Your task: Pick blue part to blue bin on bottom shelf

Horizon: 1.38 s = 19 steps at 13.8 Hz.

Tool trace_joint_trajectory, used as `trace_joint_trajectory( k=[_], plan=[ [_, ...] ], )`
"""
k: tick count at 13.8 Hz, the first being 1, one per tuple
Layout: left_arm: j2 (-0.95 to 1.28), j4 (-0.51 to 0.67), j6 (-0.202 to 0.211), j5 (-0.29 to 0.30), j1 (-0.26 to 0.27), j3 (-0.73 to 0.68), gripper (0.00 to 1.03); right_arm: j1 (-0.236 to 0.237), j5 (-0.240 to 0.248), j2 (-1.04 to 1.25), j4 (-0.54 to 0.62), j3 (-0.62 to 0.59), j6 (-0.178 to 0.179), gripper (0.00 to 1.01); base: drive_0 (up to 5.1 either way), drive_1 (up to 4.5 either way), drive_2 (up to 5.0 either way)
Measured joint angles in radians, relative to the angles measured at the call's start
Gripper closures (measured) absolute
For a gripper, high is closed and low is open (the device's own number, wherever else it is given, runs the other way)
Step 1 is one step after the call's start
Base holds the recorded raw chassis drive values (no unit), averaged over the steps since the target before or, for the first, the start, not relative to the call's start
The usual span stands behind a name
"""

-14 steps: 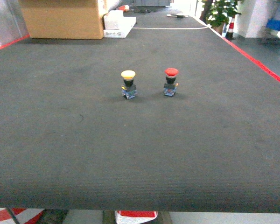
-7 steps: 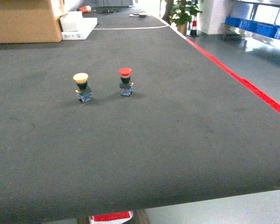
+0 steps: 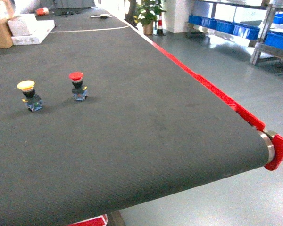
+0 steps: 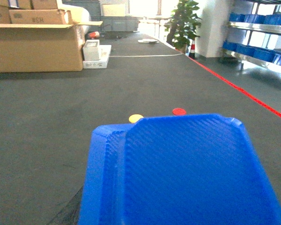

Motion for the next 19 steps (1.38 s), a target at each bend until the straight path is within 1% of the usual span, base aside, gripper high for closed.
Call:
trace_joint_trajectory(
  k=[19],
  plan=[
    [0.001, 0.0, 0.0, 0.0, 0.0, 0.0, 0.59, 0.0, 0.0, 0.0, 0.0, 0.0, 0.0, 0.03, -1.6, -1.57, -1.6]
  ],
)
